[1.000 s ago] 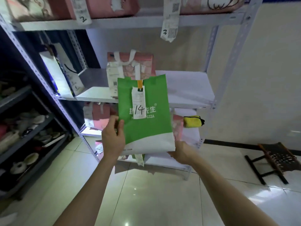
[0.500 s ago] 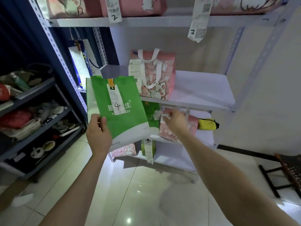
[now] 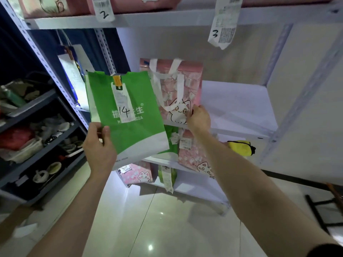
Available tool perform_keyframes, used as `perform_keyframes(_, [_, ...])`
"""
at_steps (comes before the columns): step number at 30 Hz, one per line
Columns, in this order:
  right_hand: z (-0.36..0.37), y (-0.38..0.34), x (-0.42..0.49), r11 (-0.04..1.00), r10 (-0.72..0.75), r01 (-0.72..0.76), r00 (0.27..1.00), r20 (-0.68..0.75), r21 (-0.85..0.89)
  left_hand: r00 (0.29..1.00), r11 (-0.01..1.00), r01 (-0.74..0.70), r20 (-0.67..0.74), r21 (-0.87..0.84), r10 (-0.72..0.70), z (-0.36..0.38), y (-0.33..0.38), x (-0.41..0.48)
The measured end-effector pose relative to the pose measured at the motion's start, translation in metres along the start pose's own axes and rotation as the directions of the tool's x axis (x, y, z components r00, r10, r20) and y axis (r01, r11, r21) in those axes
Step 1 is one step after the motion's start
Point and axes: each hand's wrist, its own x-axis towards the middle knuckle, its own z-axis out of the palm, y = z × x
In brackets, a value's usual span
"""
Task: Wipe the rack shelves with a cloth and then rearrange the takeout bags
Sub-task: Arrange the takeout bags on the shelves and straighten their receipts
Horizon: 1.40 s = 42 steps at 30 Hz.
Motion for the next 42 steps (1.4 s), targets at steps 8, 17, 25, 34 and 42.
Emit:
perform_keyframes(8, [-0.089, 0.11, -0.015, 0.988, 0.141, -0.148, 0.977, -0.159, -0.033, 0.998, 0.995, 0.004, 0.061, -0.097, 0.002, 0.034, 0.009, -0.01])
perform_keyframes(17, [-0.063, 0.066, -0.057, 0.982, -0.022, 0.076, 0.955, -0.297, 0.172, 0.985, 0.984, 0.039, 0.17, -0.173, -0.009, 0.043, 0.006, 0.005])
perform_keyframes(25, [0.036, -0.076, -0.038, 0.962, -0.197, 0.168, 0.973, 0.122, 0.215, 0.976, 0.967, -0.008, 0.21, -0.255, 0.063, 0.039, -0.013, 0.082])
perform_keyframes(34, [0.056, -0.15, 0.04, 0.963, -0.081, 0.128, 0.977, -0.199, 0.238, 0.95, 0.913, -0.055, 0.259, -0.405, 0.172, 0.079, -0.037, 0.213])
perform_keyframes(42, [0.139, -0.124, 0.03, 0.981, 0.12, -0.132, 0.989, 0.089, 0.145, 0.807, 0.989, -0.017, 0.582, -0.149, 0.101, 0.127, -0.138, 0.21])
